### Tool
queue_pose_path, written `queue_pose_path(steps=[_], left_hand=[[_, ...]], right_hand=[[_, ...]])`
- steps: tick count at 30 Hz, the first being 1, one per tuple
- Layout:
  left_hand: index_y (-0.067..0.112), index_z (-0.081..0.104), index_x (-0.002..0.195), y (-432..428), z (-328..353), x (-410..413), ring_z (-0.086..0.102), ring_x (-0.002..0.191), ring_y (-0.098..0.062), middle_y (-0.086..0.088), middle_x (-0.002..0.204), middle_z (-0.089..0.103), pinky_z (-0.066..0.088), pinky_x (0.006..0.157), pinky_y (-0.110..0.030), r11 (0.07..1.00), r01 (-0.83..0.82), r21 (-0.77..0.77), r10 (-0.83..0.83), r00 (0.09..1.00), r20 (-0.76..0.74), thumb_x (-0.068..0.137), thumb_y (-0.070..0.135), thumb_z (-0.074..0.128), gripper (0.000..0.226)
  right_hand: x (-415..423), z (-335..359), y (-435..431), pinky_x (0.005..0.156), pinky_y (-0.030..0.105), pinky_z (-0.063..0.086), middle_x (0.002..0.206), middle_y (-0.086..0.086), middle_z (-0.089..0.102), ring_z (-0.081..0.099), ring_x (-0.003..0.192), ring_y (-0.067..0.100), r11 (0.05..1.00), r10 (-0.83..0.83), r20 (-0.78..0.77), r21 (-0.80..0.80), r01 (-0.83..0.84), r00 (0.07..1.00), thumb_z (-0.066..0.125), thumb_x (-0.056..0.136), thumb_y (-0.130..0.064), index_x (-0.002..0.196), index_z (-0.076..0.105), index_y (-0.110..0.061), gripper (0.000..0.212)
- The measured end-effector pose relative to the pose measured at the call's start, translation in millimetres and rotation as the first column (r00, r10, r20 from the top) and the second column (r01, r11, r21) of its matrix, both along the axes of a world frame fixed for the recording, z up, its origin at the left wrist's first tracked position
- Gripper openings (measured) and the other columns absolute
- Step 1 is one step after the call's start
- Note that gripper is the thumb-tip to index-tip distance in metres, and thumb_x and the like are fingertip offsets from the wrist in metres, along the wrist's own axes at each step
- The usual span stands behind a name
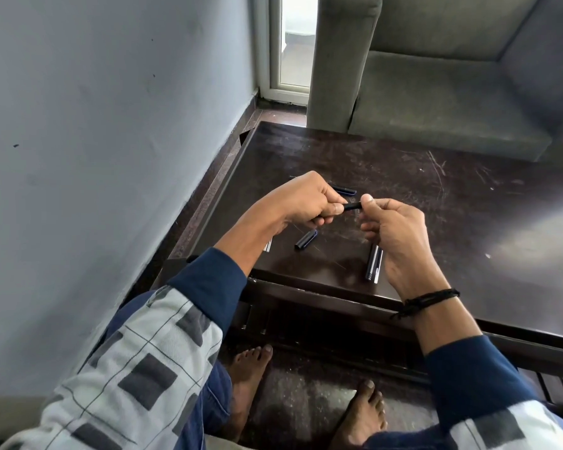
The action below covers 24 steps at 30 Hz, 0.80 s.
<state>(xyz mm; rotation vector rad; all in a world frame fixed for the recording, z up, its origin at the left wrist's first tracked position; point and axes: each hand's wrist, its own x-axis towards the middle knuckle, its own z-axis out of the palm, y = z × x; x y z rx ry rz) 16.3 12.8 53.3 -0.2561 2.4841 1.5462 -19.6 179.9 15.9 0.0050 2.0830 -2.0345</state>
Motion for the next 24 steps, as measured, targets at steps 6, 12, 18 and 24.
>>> queue_pose_path(steps=[6,12,18,24], left_hand=[[0.010,0.073,0.117,-1.6,-0.8,0.0,0.048,0.054,-0.007,-0.006,0.071,0.060,0.045,0.055,-0.018,1.000,-0.009,-0.020,0.009,1.000,-0.011,0.099,0.009,0.060,0.022],[0.008,0.072,0.120,-1.9,0.5,0.1,0.047,0.054,-0.007,-0.006,0.070,0.059,0.044,0.053,-0.016,1.000,-0.002,-0.015,0.002,1.000,-0.014,0.099,0.008,0.060,0.024],[0.008,0.072,0.120,-4.2,0.5,-1.4,0.046,0.054,-0.007,-0.006,0.070,0.058,0.044,0.053,-0.017,0.999,0.006,-0.034,-0.006,1.000,-0.008,0.099,0.008,0.059,0.024],[0.008,0.072,0.119,-1.7,-1.5,-1.8,0.045,0.051,-0.007,-0.005,0.068,0.057,0.043,0.052,-0.016,0.999,0.017,-0.035,-0.016,1.000,0.007,0.099,0.007,0.060,0.024]], right_hand=[[2.2,1.1,-0.6,0.057,0.021,0.048,0.073,-0.002,0.067,0.057,0.060,0.008,0.999,0.049,0.048,-0.002,-0.049,0.998,0.071,0.094,-0.045,0.099,0.074,-0.010,0.035],[1.8,0.8,-0.7,0.056,0.022,0.047,0.066,0.000,0.066,0.056,0.056,0.007,1.000,0.031,0.021,0.003,-0.031,0.999,0.073,0.094,-0.033,0.076,0.068,-0.012,0.028],[3.8,1.5,-1.6,0.058,0.023,0.048,0.074,0.000,0.068,0.058,0.059,0.008,0.998,0.060,0.059,0.002,-0.061,0.996,0.070,0.095,-0.042,0.091,0.071,-0.011,0.032],[1.9,1.0,-0.6,0.059,0.025,0.047,0.072,0.002,0.069,0.057,0.058,0.008,0.999,0.040,0.013,0.027,-0.041,0.999,0.069,0.098,-0.028,0.080,0.069,-0.013,0.024]])
